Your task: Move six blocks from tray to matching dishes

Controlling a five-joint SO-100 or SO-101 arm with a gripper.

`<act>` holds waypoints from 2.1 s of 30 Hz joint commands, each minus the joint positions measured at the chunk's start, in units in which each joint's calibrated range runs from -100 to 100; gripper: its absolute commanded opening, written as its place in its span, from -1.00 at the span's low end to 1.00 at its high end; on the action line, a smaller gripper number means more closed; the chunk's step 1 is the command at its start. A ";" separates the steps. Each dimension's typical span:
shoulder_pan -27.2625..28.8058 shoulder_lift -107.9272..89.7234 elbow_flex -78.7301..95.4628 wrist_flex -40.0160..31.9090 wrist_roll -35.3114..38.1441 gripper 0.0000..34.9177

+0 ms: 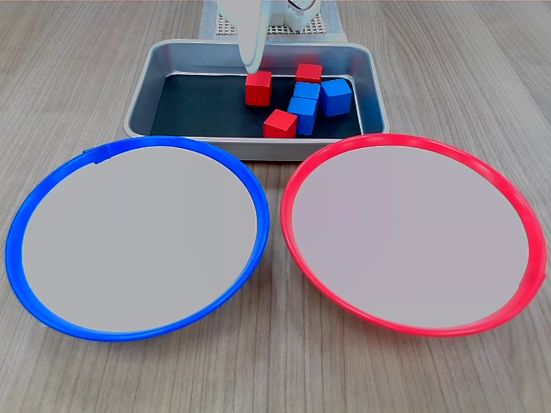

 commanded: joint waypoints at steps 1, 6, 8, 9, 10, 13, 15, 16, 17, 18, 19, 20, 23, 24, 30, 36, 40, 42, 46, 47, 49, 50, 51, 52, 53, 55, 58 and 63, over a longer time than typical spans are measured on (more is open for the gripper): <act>-0.08 -0.17 0.09 0.36 -0.20 -0.98; -0.08 -0.17 0.09 0.36 -0.20 -0.98; -0.17 -0.17 0.09 0.36 -0.15 -0.98; -0.36 -0.17 0.09 0.52 -0.05 -0.98; -1.40 0.85 -0.82 0.52 1.07 -0.99; -1.87 7.34 -9.56 4.81 2.69 -0.99; -1.40 23.03 -25.76 15.13 4.98 -0.93; -1.40 26.87 -28.58 16.70 5.27 -0.79; -1.21 30.70 -30.68 17.44 5.32 -0.63; -1.12 34.37 -31.86 18.19 5.52 -0.38; -0.93 39.74 -33.68 19.84 6.64 -0.02; -0.74 42.82 -34.59 20.58 8.01 0.06; 0.67 50.83 -36.96 20.91 10.01 0.23; 1.24 52.45 -37.05 20.66 10.50 0.24; 0.77 58.25 -34.96 17.11 12.60 0.39; -1.02 61.83 -33.59 13.89 13.87 0.18; -1.96 64.05 -33.14 10.92 14.65 -0.60; -2.25 64.56 -33.77 9.19 14.90 -0.98; -2.62 64.65 -40.78 9.60 14.75 -0.99; -3.19 65.25 -46.15 11.17 14.65 -0.99; -3.66 67.38 -54.62 13.07 13.72 -0.99; -4.22 69.08 -59.54 14.22 13.24 -0.99; -5.35 71.22 -64.63 15.05 12.65 -0.99; -6.86 74.03 -69.00 15.05 11.97 -0.99; -9.40 78.72 -74.74 14.06 10.99 -0.99; -12.50 84.95 -79.93 12.74 10.31 -0.99; -16.74 94.24 -84.39 7.70 10.50 -0.99; -20.03 105.08 -88.21 -2.28 12.31 -0.65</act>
